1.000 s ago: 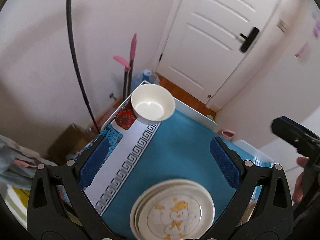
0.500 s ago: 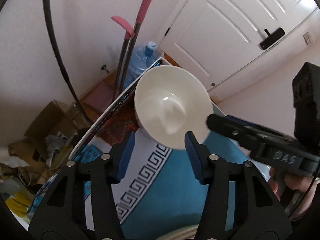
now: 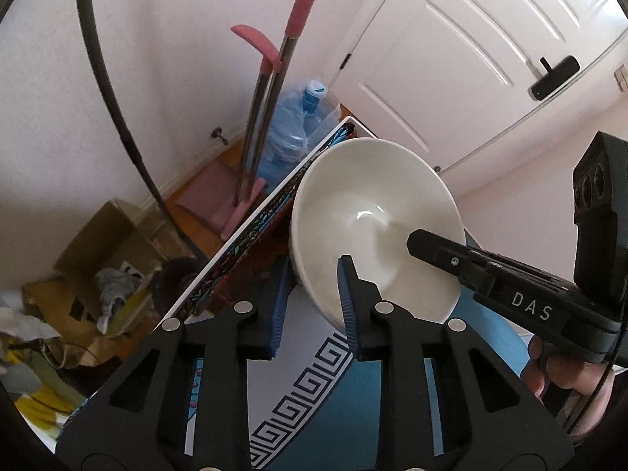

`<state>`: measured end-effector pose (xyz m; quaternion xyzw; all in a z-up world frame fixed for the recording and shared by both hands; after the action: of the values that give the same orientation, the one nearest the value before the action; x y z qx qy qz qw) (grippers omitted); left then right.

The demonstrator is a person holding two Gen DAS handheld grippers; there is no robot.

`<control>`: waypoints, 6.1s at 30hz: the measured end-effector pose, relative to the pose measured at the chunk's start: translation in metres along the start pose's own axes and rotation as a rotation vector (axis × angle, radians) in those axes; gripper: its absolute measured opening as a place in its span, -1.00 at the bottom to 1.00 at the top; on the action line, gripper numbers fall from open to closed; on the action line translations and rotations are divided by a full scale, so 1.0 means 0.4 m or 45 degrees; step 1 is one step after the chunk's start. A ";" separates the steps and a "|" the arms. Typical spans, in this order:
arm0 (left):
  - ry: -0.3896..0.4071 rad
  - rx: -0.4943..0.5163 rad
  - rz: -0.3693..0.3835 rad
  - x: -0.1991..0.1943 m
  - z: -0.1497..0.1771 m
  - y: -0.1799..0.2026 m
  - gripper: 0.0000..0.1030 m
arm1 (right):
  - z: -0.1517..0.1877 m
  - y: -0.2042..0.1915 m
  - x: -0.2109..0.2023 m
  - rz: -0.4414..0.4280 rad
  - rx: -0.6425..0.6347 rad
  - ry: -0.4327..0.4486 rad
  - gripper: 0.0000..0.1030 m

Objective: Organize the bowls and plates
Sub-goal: 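Lift the white bowl with both grippers and carry it over the cream bowl, then lower the white bowl into the cream bowl and open both grippers, then grasp the taupe basin holding the bowls with both grippers, then lift the basin with bowls using both grippers and carry it over the plate stack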

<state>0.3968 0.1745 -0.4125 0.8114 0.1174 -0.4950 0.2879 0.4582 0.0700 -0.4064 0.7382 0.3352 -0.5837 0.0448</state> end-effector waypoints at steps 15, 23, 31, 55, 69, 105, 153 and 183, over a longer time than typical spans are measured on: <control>0.094 0.138 -0.042 -0.100 0.019 0.045 -0.60 | 0.033 -0.009 -0.043 -0.002 0.007 0.069 -0.75; 0.188 0.218 -0.004 -0.265 0.084 0.134 -0.60 | 0.098 -0.036 -0.215 -0.004 0.009 0.217 -0.75; 0.255 0.342 0.076 -0.476 0.255 0.306 -0.60 | 0.264 -0.033 -0.482 0.056 0.013 0.371 -0.75; -0.104 0.827 0.364 -0.519 0.875 0.786 -0.60 | 0.934 0.269 -0.897 0.392 0.552 0.502 -0.75; -0.368 0.990 0.232 -0.338 1.023 0.757 -0.60 | 1.126 0.375 -0.751 0.382 0.800 0.345 -0.75; -0.296 1.165 0.070 -0.289 1.012 0.786 -0.60 | 1.123 0.388 -0.707 0.435 0.800 0.262 -0.72; -0.110 1.270 0.043 -0.350 0.939 0.632 0.88 | 1.228 0.394 -0.732 0.763 0.627 0.232 0.44; -0.287 1.276 0.203 -0.186 0.990 0.674 -0.78 | 1.157 0.448 -0.551 0.398 0.449 0.133 -0.79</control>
<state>0.1976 -0.2669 -0.3895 0.7977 -0.2279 -0.5513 -0.0882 0.1508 -0.3775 -0.4136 0.8068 0.1116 -0.5801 -0.0123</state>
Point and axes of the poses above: each gripper's, at about its wrist camera, not at the fingertips, and x roughly the way its jaws point, y to its right, z to its underside, the point moved 8 cm from there along x, roughly the way its jaws point, and after that the axes turned 1 degree about x, right-handed, at the moved point
